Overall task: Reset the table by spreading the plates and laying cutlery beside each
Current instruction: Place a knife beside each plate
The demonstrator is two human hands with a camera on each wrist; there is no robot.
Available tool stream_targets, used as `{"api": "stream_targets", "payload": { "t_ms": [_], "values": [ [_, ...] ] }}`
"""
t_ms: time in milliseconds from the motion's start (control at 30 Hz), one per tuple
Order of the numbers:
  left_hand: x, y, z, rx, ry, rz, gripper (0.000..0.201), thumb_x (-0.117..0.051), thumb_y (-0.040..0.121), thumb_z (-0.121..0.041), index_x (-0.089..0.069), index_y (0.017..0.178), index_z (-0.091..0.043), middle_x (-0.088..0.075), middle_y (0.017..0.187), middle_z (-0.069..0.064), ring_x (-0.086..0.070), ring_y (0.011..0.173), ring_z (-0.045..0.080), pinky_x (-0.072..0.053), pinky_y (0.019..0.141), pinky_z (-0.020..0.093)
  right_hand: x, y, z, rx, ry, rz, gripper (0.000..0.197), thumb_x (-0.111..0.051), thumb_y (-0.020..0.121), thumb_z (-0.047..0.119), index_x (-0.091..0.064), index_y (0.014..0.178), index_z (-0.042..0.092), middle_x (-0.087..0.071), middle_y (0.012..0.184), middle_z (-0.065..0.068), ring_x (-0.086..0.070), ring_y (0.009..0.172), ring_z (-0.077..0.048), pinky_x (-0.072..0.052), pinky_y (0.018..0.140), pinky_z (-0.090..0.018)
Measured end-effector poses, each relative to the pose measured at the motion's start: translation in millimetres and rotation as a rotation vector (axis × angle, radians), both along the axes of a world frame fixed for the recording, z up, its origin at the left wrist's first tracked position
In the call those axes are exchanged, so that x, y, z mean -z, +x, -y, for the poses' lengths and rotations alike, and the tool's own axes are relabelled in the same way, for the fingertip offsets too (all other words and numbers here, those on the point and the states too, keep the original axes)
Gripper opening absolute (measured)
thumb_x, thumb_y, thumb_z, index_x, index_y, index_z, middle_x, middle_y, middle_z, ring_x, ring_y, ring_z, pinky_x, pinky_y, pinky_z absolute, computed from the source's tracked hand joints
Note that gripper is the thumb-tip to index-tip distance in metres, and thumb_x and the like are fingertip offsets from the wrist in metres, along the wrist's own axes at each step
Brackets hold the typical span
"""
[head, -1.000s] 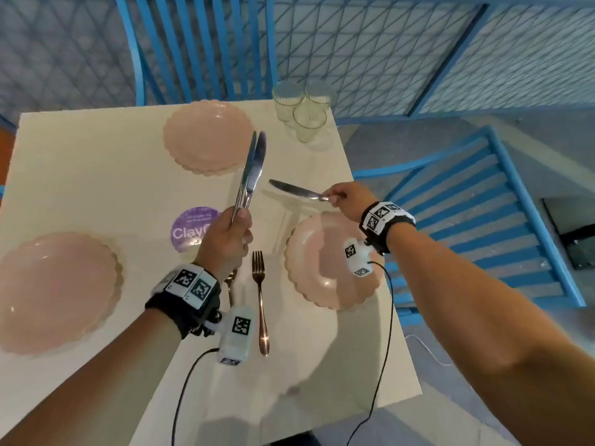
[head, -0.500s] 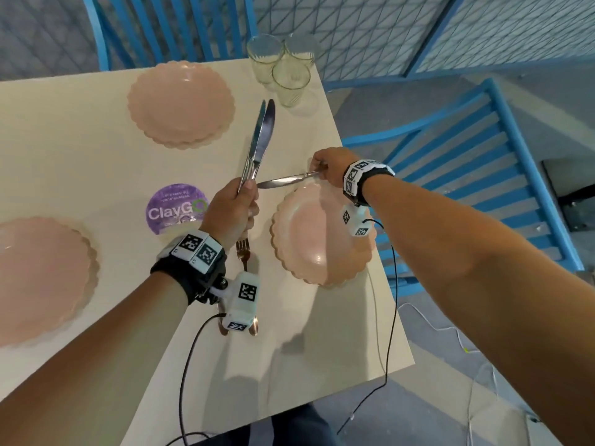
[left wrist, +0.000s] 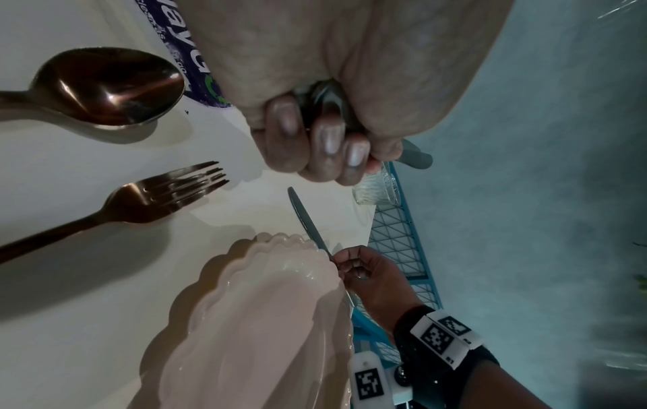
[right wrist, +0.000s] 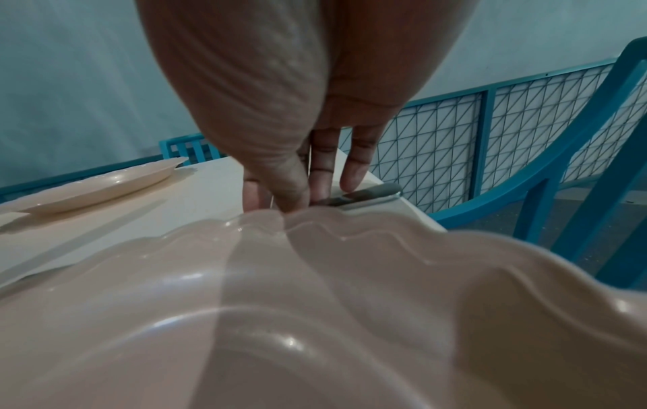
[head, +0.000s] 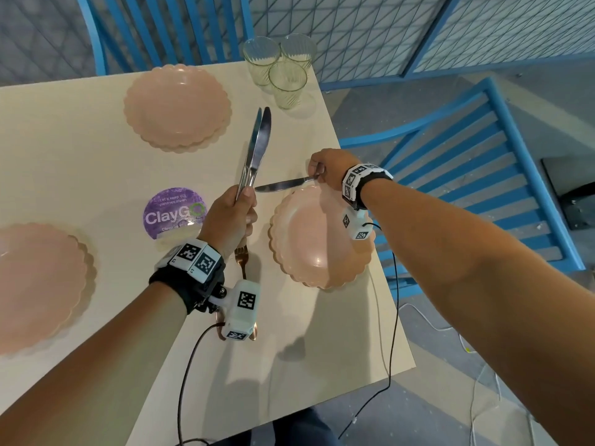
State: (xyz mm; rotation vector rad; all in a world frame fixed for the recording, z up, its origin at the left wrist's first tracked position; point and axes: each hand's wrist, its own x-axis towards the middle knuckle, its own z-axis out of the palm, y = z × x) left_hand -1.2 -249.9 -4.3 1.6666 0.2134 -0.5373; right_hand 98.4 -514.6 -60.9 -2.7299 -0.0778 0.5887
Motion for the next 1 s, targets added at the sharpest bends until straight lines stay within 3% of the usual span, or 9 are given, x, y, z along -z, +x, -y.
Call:
{"api": "stream_targets", "payload": {
  "t_ms": [333,600,700,767,833,933,1000],
  "values": [
    [-3,-1,0,-0.007,-0.009,0.007,0.031,-0.039,0.107,-0.039,-0.050,0.093,-0.014,-0.037,0.061,-0.004,-0.028,0.044,0.009,-0.023,0.038,0.018,-1,0,0,0.026,0.013,-0.019,0.026,-0.061,0.084,-0.004,-0.072,0.094,0.017,-0.066,0.091,0.006,-0.069,0.087,-0.020,-0.057,0.091,-0.036],
    [1,-4,-3,-0.006,0.000,0.041,0.032,-0.040,0.106,-0.039,-0.054,0.094,-0.014,-0.037,0.061,-0.003,-0.028,0.045,0.009,-0.022,0.039,0.020,-7,-1,-2,0.022,0.002,-0.036,0.026,-0.065,0.085,-0.004,-0.071,0.101,0.016,-0.066,0.100,0.003,-0.068,0.097,-0.023,-0.055,0.096,-0.039],
    [1,-5,-7,-0.078,0.044,0.071,0.028,-0.042,0.105,-0.039,-0.052,0.103,-0.012,-0.042,0.057,-0.005,-0.034,0.042,0.007,-0.029,0.041,0.020,-20,-2,-1,0.050,0.004,0.011,0.030,-0.072,0.086,0.004,-0.067,0.112,0.019,-0.061,0.116,-0.003,-0.061,0.106,-0.023,-0.050,0.096,-0.036],
    [1,-3,-17,-0.145,0.107,0.122,0.024,-0.045,0.103,-0.042,-0.048,0.100,-0.018,-0.049,0.057,-0.009,-0.045,0.048,0.011,-0.036,0.051,0.028,-37,-5,-10,0.049,0.014,0.129,0.028,-0.073,0.087,0.009,-0.066,0.112,0.019,-0.058,0.117,-0.004,-0.056,0.102,-0.020,-0.049,0.096,-0.038],
    [-2,-1,-32,-0.157,0.159,0.189,0.017,-0.047,0.103,-0.037,-0.046,0.094,-0.022,-0.053,0.069,-0.005,-0.053,0.059,0.019,-0.038,0.056,0.031,-60,-17,-33,0.001,0.079,0.282,0.019,-0.070,0.089,0.012,-0.068,0.107,0.018,-0.058,0.111,-0.002,-0.053,0.093,-0.015,-0.051,0.090,-0.040],
    [-12,1,-61,-0.155,0.260,0.240,0.017,-0.047,0.105,-0.022,-0.055,0.098,-0.009,-0.061,0.090,0.012,-0.063,0.073,0.028,-0.051,0.063,0.030,-98,-44,-95,-0.218,0.227,0.477,0.018,-0.068,0.090,0.012,-0.070,0.107,0.018,-0.062,0.110,0.000,-0.057,0.099,-0.018,-0.051,0.086,-0.037],
    [-22,0,-81,-0.198,0.274,0.255,0.023,-0.045,0.104,-0.027,-0.058,0.089,-0.015,-0.068,0.081,0.006,-0.066,0.074,0.024,-0.054,0.069,0.038,-117,-54,-140,-0.442,0.220,0.507,0.024,-0.071,0.089,0.012,-0.071,0.113,0.017,-0.065,0.112,-0.001,-0.057,0.102,-0.021,-0.050,0.086,-0.035]
  ]
}}
